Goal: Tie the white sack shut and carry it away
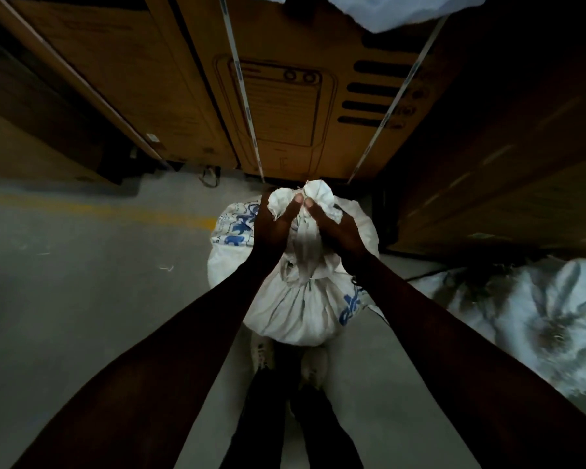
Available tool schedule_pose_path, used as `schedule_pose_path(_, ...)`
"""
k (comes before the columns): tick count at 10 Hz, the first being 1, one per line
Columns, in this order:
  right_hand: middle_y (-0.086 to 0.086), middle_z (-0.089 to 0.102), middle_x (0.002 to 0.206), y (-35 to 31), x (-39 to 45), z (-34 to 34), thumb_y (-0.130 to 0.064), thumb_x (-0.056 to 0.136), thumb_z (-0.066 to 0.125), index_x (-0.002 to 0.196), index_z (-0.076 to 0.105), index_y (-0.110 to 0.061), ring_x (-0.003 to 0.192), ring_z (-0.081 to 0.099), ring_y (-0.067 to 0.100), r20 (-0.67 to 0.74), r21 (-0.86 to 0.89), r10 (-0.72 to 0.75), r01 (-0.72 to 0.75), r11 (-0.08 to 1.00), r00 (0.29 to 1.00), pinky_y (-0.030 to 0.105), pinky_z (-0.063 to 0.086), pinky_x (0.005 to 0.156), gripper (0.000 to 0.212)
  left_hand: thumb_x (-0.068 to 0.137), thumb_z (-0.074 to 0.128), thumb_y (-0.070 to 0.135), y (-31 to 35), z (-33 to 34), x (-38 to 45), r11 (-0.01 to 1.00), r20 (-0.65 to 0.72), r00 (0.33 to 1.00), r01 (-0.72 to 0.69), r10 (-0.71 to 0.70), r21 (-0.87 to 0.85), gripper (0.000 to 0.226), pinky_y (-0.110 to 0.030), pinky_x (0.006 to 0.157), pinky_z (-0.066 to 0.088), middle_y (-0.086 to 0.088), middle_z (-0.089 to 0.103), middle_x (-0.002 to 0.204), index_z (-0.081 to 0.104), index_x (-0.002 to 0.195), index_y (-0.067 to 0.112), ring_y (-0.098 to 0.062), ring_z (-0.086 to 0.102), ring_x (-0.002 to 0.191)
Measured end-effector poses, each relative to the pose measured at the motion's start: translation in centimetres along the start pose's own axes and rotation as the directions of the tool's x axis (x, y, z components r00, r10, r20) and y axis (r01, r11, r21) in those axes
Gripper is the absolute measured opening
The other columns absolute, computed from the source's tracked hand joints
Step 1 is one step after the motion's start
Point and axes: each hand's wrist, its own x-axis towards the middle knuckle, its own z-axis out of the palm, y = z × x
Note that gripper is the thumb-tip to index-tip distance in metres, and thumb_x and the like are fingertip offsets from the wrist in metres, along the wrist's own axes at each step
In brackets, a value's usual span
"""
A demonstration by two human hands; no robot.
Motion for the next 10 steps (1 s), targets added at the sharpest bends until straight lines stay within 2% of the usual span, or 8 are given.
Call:
schedule_pose_path(1,0.002,0.074,0.130,0.4,-1.0,0.0,-0.070,0.075,0.079,0.130,0.067,-0.026,0.125,0.069,0.024,0.094,-0.006,0.056,-0.055,0.998,0.994,0.052,0.053,0.112,0.072,0.073,0.089,0.038,-0.6,-1.9,-1.2,0.997,0.118,0.991,0.058,-0.063,0.044,0.051,-0.050,0.087,0.059,-0.008,0.073,0.110,0.066,0.116,0.022,-0.029,0.070,0.100)
schedule_pose_path(2,0.002,0.074,0.130,1.0,-1.5,0.2,-0.057,0.083,0.082,0.132,0.064,-0.024,0.124,0.069,0.025,0.099,-0.051,0.045,-0.040,0.998,0.994,0.056,0.055,0.109,0.061,0.055,0.096,0.040,-1.7,-3.8,-2.3,0.982,0.192,0.980,0.015,-0.051,0.188,0.076,-0.024,0.091,0.059,0.028,0.068,0.115,0.053,0.115,0.060,0.008,0.066,0.105)
schedule_pose_path(3,0.008,0.073,0.129,2.4,-1.1,0.7,-0.035,0.089,0.083,0.130,0.063,-0.015,0.124,0.069,0.028,0.079,-0.074,-0.021,0.026,0.997,0.997,0.056,0.055,0.109,0.049,0.061,0.100,0.024,-3.6,-4.6,-2.4,0.952,0.194,0.981,-0.046,-0.014,0.302,0.087,-0.014,0.101,0.050,0.024,0.064,0.122,0.048,0.129,0.041,0.001,0.061,0.118)
schedule_pose_path(4,0.013,0.073,0.126,4.5,-0.2,1.2,-0.024,0.091,0.083,0.127,0.063,-0.009,0.121,0.071,0.030,0.054,-0.113,-0.083,0.089,0.990,0.995,0.057,0.056,0.105,0.044,0.065,0.098,0.012,-6.0,-5.0,-1.8,0.946,0.173,0.985,-0.069,0.014,0.316,0.090,0.002,0.089,0.043,0.026,0.057,0.119,0.042,0.134,0.029,0.021,0.058,0.104)
schedule_pose_path(5,0.015,0.073,0.127,7.0,1.2,1.6,-0.021,0.090,0.084,0.130,0.061,-0.007,0.122,0.070,0.032,0.047,-0.134,-0.101,0.106,0.985,0.994,0.059,0.056,0.105,0.049,0.066,0.097,0.012,-8.5,-5.3,-1.1,0.941,0.169,0.985,-0.079,0.023,0.330,0.097,0.001,0.090,0.043,0.013,0.059,0.125,0.037,0.144,0.014,0.031,0.052,0.105)
schedule_pose_path(8,-0.007,0.076,0.122,9.9,0.8,2.0,-0.045,0.082,0.088,0.133,0.062,-0.025,0.117,0.071,0.013,0.025,-0.213,-0.060,0.064,0.975,0.998,0.039,0.059,0.104,0.060,0.064,0.099,0.024,-11.4,-5.7,-2.2,0.912,0.112,0.993,-0.090,0.049,0.399,0.097,0.008,0.083,0.038,0.035,0.055,0.114,0.038,0.139,0.027,0.037,0.050,0.100)
schedule_pose_path(9,-0.006,0.071,0.129,7.9,-2.1,0.9,-0.056,0.076,0.089,0.141,0.052,-0.033,0.122,0.067,0.012,-0.060,-0.306,-0.066,0.044,0.951,0.996,0.024,0.055,0.100,0.079,0.057,0.100,0.042,-8.4,-6.1,-4.3,0.894,0.073,0.997,-0.013,-0.022,0.448,0.112,-0.006,0.095,0.044,0.024,0.061,0.126,0.036,0.148,0.028,0.016,0.057,0.112)
schedule_pose_path(10,0.006,0.057,0.151,5.6,-5.0,-0.6,-0.052,0.074,0.091,0.153,0.041,-0.031,0.138,0.055,0.021,-0.117,-0.272,-0.067,0.033,0.962,0.991,0.041,0.048,0.117,0.095,0.055,0.100,0.045,-5.3,-6.5,-6.6,0.873,0.058,0.998,-0.004,-0.028,0.488,0.128,-0.035,0.117,0.042,-0.001,0.048,0.156,0.027,0.158,0.021,-0.019,0.048,0.141)
